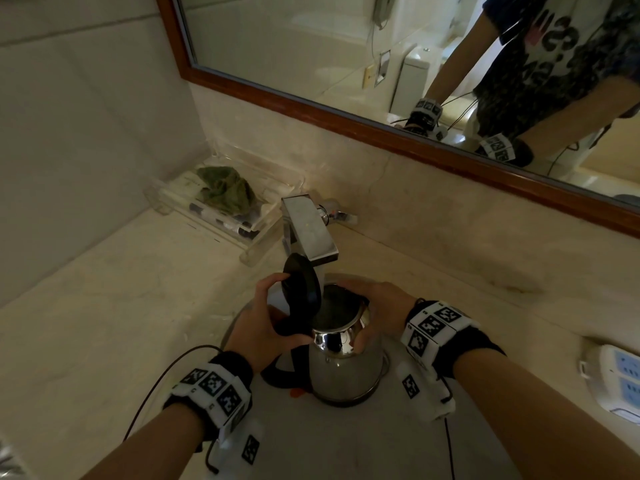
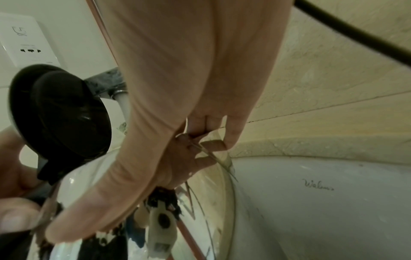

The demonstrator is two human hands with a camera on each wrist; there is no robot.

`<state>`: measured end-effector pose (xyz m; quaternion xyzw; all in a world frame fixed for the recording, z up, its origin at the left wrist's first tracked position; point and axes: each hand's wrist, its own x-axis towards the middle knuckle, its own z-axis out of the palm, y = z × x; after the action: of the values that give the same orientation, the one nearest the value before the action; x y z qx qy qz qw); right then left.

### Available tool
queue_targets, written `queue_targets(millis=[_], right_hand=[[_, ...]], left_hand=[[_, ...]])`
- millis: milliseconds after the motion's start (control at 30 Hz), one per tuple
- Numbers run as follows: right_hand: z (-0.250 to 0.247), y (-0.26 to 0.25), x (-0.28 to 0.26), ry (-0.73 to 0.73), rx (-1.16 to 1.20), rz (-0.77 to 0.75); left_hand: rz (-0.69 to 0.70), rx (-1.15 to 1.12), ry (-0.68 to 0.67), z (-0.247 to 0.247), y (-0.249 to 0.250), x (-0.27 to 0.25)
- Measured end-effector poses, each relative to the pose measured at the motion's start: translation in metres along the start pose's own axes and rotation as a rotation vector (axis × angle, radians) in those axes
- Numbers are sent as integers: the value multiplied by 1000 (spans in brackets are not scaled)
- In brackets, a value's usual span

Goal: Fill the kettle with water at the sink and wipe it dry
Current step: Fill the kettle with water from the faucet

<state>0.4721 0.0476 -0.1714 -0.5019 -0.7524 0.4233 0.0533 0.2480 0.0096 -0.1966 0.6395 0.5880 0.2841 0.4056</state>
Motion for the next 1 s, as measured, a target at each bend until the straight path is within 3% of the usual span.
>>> queue_targets(millis=[1000], right_hand=[[-2,-8,-5,1,-27,29]], left_hand=[[-28,23,2,1,4,-2]])
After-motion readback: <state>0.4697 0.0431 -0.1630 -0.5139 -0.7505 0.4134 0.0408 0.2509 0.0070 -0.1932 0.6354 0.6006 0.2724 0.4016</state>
